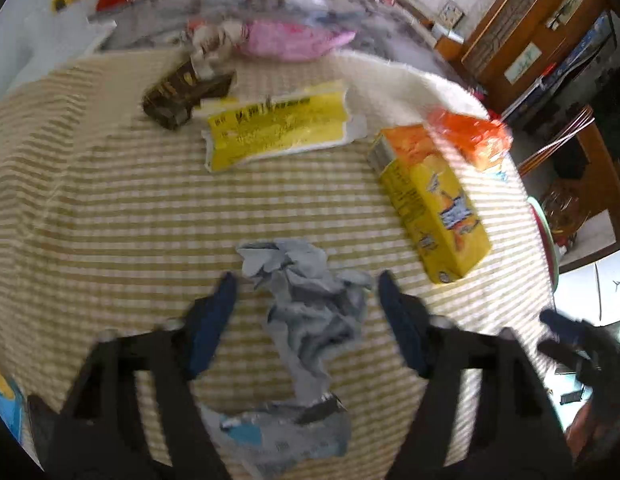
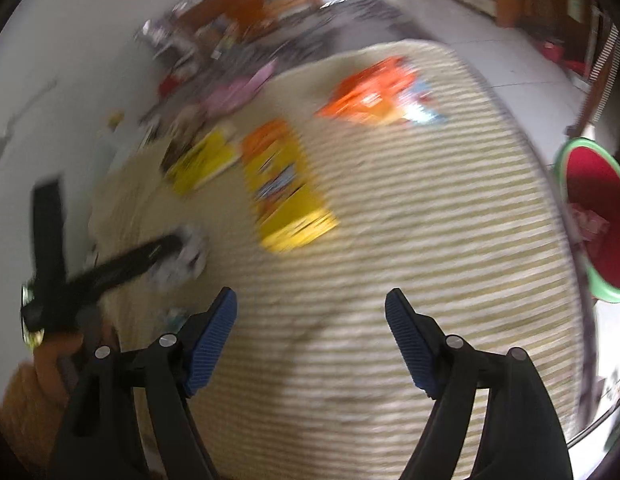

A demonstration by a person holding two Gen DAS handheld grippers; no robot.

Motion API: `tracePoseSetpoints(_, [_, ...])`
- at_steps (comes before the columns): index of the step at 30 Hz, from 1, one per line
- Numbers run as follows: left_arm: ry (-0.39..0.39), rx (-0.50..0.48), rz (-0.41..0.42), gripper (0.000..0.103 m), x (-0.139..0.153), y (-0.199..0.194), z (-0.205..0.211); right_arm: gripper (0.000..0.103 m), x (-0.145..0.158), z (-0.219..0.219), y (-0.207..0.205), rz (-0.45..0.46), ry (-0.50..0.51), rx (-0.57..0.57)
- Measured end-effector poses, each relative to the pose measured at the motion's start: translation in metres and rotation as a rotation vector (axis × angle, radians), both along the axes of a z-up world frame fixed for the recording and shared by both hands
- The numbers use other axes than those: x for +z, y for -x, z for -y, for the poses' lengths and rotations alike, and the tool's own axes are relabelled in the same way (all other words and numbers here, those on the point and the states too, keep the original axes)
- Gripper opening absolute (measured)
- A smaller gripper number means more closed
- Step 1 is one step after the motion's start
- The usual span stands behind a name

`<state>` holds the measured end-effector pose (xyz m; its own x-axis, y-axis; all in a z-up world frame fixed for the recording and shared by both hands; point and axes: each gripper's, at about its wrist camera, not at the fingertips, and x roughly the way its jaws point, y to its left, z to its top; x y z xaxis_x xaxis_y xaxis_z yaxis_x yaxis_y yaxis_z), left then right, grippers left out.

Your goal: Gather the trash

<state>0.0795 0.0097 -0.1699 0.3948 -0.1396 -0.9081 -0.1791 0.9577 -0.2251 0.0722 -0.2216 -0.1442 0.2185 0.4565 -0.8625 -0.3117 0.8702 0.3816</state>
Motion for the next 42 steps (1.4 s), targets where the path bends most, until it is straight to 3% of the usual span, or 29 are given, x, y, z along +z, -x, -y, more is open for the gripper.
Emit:
tracePoseSetpoints(2, [0.043, 0.007, 0.0, 0.042, -0.002, -0.001, -0.007, 0.075, -0.004, -0.024, 0.013, -0.013, 0.011, 0.064])
tracePoseSetpoints(4, [0.037, -0.013, 0.013, 0.037, 0.004, 0.001, -0.011, 0.075, -0.008, -0.041, 0.022, -0.025, 0.008, 0.107])
tracePoseSetpoints(12, [0.03, 0.022, 0.06, 0.037, 0.025, 0.024, -0.047, 0.084, -0.027, -0.122, 0.046, -0.078, 0.017, 0.343])
tracePoseSetpoints(17, [0.051, 0.076, 0.085, 0.038, 0.031, 0.037, -0.069, 0.084, -0.042, -0.151, 0.046, -0.093, 0.055, 0.393])
tracePoseSetpoints(21, [0.055, 0.121, 0.107, 0.038, 0.035, 0.045, -0.084, 0.084, -0.045, -0.168, 0.047, -0.049, 0.097, 0.43])
tracePoseSetpoints(23, [0.056, 0.134, 0.109, 0.038, 0.036, 0.047, -0.089, 0.08, -0.048, -0.179, 0.051, -0.026, 0.131, 0.468])
tracePoseSetpoints(25, [0.058, 0.139, 0.107, 0.038, 0.035, 0.049, -0.093, 0.063, -0.052, -0.186, 0.057, 0.001, 0.186, 0.502])
tracePoseSetpoints(26, [0.06, 0.141, 0.105, 0.038, 0.034, 0.05, -0.094, 0.063, -0.053, -0.186, 0.058, 0.003, 0.183, 0.502])
tracePoseSetpoints(28, [0.064, 0.141, 0.102, 0.038, 0.033, 0.052, -0.095, 0.05, -0.052, -0.183, 0.057, 0.004, 0.163, 0.487])
tracePoseSetpoints(31, [0.073, 0.136, 0.098, 0.038, 0.031, 0.052, -0.093, 0.04, -0.045, -0.17, 0.05, 0.014, 0.137, 0.426])
tracePoseSetpoints(42, [0.089, 0.052, 0.081, 0.039, 0.028, 0.046, -0.065, 0.038, -0.025, -0.099, 0.017, 0.019, 0.07, 0.171])
